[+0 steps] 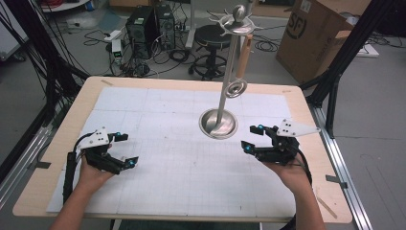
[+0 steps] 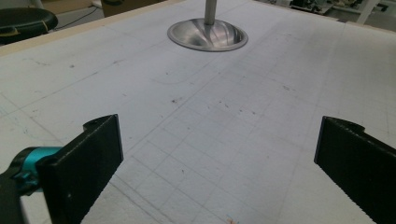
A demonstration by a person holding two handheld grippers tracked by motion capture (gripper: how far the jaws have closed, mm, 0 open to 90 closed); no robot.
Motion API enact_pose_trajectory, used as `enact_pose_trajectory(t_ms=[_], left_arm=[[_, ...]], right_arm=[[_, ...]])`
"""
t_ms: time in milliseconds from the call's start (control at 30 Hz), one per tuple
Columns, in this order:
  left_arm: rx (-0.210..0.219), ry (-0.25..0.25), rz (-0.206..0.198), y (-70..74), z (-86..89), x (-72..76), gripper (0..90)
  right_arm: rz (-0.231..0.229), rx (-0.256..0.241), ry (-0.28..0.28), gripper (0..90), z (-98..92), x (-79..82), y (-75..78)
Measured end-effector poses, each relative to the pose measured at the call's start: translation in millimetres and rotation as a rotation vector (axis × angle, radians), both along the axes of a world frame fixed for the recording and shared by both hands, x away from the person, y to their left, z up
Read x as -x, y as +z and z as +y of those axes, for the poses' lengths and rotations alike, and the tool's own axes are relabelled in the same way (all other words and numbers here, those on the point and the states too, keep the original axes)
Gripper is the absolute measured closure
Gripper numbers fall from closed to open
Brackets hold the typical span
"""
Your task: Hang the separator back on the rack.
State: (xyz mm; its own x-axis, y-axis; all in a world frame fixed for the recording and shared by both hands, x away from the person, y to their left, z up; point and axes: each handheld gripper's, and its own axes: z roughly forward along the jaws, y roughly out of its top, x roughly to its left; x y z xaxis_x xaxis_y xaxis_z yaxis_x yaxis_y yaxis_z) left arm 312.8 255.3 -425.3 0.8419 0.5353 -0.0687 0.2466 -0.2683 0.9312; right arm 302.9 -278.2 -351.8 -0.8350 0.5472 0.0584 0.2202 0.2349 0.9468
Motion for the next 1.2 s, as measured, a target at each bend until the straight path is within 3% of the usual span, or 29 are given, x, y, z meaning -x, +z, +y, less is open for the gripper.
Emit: enact_pose_trajectory(t_ms=[233,333,467,700,967,1200], left_arm=[[-0.007,0.003,-0.001,-0.5,0.1,-1.1,1.7],[-0.005,0.001,0.0,-0.3,0.1,-0.7,1.7],[0.003,-0.005,0.006,-1.0,0.1,-1.3,1.7],[0.003,-0.014,0.002,-0.6,-0.7,-0.4,1.7],[-0.001,-0.02,0.004,-0.3,-1.4,0.8,1.7],[0.003,-0.023,0.004,-0.1,-1.3,0.9,1.7]], right_arm=[[0.026,0.023,0.024,26.9,-1.9,-2.7,-8.7],[0.018,0.077,0.043,23.9,-0.8,-2.6,-10.5],[0.029,0.103,0.06,21.0,2.2,-4.5,-13.4],[0.046,0.11,0.069,15.5,5.3,-5.6,-15.9],[0.074,0.125,0.064,13.9,6.7,-8.8,-20.1],[0.073,0.124,0.054,13.9,5.3,-8.3,-19.7]])
